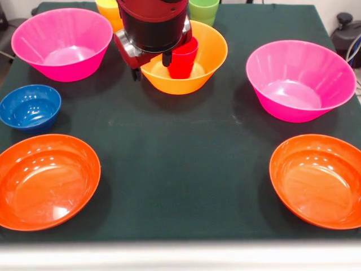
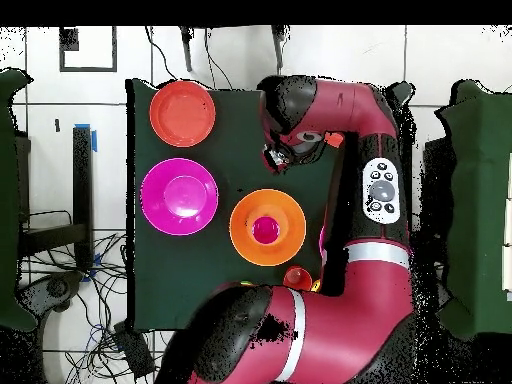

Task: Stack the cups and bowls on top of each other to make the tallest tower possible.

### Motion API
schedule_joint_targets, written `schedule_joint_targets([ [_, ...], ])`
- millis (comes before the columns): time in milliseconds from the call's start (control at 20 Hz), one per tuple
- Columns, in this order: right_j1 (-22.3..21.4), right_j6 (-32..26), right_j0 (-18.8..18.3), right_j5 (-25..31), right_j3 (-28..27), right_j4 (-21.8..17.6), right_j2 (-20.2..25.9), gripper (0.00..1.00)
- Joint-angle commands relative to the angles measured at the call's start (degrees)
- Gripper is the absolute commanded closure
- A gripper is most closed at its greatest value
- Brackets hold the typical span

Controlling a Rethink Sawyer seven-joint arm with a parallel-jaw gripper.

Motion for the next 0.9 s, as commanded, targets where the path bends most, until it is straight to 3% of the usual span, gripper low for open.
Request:
schedule_joint_targets([
  [50, -2.96, -21.66, -1.94, -0.72, 9.06, -4.43, 5.91, 0.0],
  [900, -3.59, -23.77, -5.84, -4.58, 13.83, -8.42, 10.28, 0.0],
])
